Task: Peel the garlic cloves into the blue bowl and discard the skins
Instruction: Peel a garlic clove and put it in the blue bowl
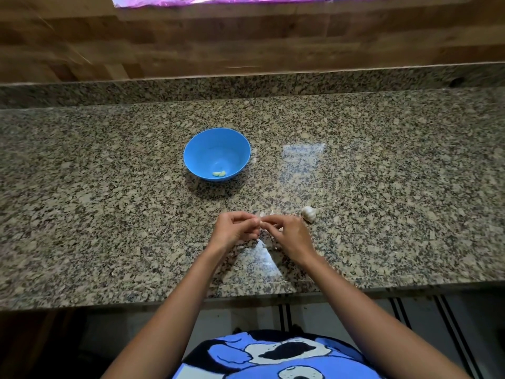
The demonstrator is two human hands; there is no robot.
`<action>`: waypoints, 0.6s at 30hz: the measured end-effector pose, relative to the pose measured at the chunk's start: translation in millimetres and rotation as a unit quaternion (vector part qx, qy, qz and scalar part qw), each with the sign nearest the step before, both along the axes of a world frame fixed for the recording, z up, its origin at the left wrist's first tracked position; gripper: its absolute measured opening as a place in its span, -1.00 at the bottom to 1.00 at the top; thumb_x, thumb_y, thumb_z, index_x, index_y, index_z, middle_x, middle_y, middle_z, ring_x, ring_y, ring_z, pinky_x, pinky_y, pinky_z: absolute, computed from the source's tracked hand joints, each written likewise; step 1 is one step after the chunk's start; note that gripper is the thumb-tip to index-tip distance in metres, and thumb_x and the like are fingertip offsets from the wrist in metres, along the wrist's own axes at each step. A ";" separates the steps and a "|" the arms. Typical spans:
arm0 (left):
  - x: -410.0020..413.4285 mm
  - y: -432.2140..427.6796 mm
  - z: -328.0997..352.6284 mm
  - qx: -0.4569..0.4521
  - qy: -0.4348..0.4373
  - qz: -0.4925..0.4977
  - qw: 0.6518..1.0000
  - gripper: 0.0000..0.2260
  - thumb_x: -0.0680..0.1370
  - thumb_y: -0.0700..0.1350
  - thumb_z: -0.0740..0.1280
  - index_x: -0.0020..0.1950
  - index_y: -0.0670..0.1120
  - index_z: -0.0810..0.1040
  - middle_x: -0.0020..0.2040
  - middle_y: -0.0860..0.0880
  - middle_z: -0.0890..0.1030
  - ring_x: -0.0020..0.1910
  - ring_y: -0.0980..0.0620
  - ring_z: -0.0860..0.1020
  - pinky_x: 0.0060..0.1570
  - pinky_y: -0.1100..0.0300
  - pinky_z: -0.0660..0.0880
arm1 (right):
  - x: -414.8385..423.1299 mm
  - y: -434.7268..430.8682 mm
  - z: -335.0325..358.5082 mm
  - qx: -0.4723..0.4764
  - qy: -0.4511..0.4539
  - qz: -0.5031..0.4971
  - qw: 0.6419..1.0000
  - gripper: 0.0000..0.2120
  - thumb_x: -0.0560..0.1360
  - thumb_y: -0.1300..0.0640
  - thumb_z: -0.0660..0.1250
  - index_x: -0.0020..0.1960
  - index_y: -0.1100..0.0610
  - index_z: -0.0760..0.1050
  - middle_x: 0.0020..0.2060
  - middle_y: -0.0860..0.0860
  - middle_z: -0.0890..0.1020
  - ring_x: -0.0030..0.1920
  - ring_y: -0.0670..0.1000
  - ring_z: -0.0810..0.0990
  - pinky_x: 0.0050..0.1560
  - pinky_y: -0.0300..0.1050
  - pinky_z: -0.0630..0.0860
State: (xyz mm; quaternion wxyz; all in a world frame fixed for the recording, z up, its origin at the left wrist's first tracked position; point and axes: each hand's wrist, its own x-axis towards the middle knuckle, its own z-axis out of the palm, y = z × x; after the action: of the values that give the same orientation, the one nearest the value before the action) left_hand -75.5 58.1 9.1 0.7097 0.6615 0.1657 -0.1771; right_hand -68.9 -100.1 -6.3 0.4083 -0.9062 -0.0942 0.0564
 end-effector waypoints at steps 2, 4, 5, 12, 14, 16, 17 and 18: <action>-1.3 -0.2 0.7 -0.027 -0.006 0.010 1.000 -0.82 0.45 -0.29 0.40 0.04 -0.26 0.62 -0.13 -0.19 0.68 -0.24 -0.02 0.65 -0.20 0.24 0.61 | 0.0 0.4 2.0 0.046 0.018 -0.024 0.998 -0.78 0.48 0.08 0.36 0.10 0.09 0.60 -0.14 -0.01 0.70 -0.33 -0.14 0.61 -0.33 -0.25 0.57; -3.7 -0.6 0.2 -0.033 -0.021 0.016 0.999 -0.81 0.43 -0.31 0.41 0.04 -0.23 0.63 -0.10 -0.14 0.69 -0.18 -0.01 0.66 -0.14 0.23 0.60 | 0.5 1.2 3.0 0.083 0.044 -0.040 0.995 -0.79 0.47 0.09 0.37 0.07 0.10 0.61 -0.17 0.00 0.70 -0.34 -0.14 0.60 -0.33 -0.25 0.55; -5.1 -1.1 -0.6 -0.024 -0.033 0.016 0.999 -0.81 0.43 -0.32 0.41 0.03 -0.21 0.64 -0.11 -0.11 0.69 -0.16 0.00 0.67 -0.14 0.24 0.60 | 0.7 1.8 2.7 0.097 0.052 -0.042 0.993 -0.80 0.46 0.09 0.38 0.06 0.10 0.62 -0.18 0.00 0.70 -0.31 -0.11 0.62 -0.29 -0.20 0.59; -4.9 -2.3 -3.6 -0.003 -0.085 0.027 0.996 -0.85 0.42 -0.29 0.44 -0.02 -0.25 0.64 -0.12 -0.13 0.69 -0.16 -0.01 0.66 -0.20 0.28 0.56 | 1.1 0.0 6.7 0.219 0.122 -0.028 0.968 -0.88 0.42 0.09 0.42 -0.06 0.08 0.65 -0.19 0.04 0.70 -0.23 -0.01 0.66 -0.26 -0.22 0.56; -4.6 -1.2 -3.4 0.002 -0.092 0.013 0.996 -0.85 0.42 -0.29 0.44 -0.02 -0.23 0.65 -0.11 -0.12 0.69 -0.15 -0.01 0.66 -0.19 0.27 0.57 | 2.6 -1.2 5.3 0.248 0.139 -0.039 0.958 -0.91 0.39 0.11 0.45 -0.11 0.07 0.65 -0.21 0.06 0.70 -0.21 0.05 0.66 -0.19 -0.11 0.59; -5.4 -1.2 -3.2 0.013 -0.101 -0.016 0.995 -0.79 0.42 -0.32 0.43 0.04 -0.20 0.64 -0.08 -0.10 0.69 -0.12 -0.03 0.66 -0.15 0.22 0.60 | 3.8 -2.1 3.8 0.276 0.157 -0.070 0.945 -0.91 0.37 0.14 0.46 -0.14 0.12 0.66 -0.23 0.10 0.70 -0.21 0.12 0.66 -0.13 0.03 0.57; -5.8 -1.7 -3.3 0.025 -0.108 -0.033 0.993 -0.75 0.41 -0.32 0.43 0.08 -0.18 0.63 -0.06 -0.09 0.69 -0.09 -0.03 0.66 -0.11 0.19 0.61 | 4.1 -2.5 3.9 0.286 0.169 -0.082 0.940 -0.91 0.38 0.15 0.46 -0.14 0.15 0.66 -0.24 0.11 0.69 -0.23 0.13 0.65 -0.18 0.05 0.54; -6.1 -2.2 -3.7 0.046 -0.119 -0.049 0.991 -0.72 0.41 -0.31 0.44 0.11 -0.16 0.62 -0.05 -0.07 0.68 -0.08 -0.02 0.66 -0.08 0.16 0.61 | 4.3 -3.0 4.2 0.290 0.179 -0.086 0.936 -0.92 0.39 0.16 0.45 -0.15 0.16 0.66 -0.26 0.11 0.69 -0.26 0.12 0.64 -0.25 0.01 0.51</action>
State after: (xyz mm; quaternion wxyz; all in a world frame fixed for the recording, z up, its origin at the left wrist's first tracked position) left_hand -81.5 55.8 5.4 0.6838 0.7169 0.0556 -0.1243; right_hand -64.6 -103.1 -2.1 0.6671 -0.7276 0.0465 0.1530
